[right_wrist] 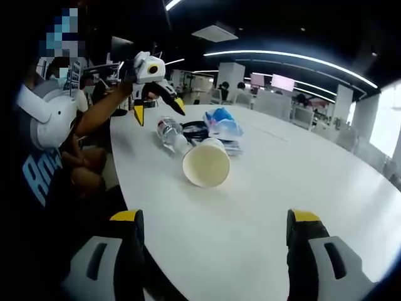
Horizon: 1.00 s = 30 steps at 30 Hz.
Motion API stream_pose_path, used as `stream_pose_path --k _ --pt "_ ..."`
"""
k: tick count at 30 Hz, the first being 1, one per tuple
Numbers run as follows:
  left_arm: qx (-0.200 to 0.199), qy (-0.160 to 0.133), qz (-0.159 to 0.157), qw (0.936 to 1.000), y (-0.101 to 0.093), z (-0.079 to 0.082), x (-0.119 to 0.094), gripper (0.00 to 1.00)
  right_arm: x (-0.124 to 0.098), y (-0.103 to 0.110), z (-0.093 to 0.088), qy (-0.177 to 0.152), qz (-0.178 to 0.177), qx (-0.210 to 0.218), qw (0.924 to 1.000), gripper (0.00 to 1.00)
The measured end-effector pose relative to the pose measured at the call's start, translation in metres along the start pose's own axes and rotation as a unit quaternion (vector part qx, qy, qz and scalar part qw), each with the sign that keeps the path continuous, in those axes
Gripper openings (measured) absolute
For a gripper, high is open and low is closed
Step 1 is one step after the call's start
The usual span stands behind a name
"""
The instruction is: Arrange the tabletop items into an orderly group along one side of the table until the central work area is clear of visible clutter.
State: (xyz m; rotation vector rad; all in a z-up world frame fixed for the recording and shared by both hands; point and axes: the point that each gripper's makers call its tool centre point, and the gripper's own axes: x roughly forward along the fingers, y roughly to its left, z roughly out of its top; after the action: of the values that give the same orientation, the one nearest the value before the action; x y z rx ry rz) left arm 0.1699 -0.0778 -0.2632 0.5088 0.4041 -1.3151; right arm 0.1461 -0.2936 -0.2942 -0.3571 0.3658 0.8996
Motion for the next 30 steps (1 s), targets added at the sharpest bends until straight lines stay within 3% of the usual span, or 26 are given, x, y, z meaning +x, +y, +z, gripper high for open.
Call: stream_pose_path --k 13,30 --pt "0.007 0.03 -0.031 0.9991 0.0 0.003 0.019 0.59 0.001 -0.001 -0.002 -0.001 0.002 0.003 1.0 0.9" --pt "0.005 0.072 -0.056 0.9959 0.002 -0.008 0.041 0.55 -0.002 -0.005 -0.004 -0.003 -0.002 0.009 1.0 0.89"
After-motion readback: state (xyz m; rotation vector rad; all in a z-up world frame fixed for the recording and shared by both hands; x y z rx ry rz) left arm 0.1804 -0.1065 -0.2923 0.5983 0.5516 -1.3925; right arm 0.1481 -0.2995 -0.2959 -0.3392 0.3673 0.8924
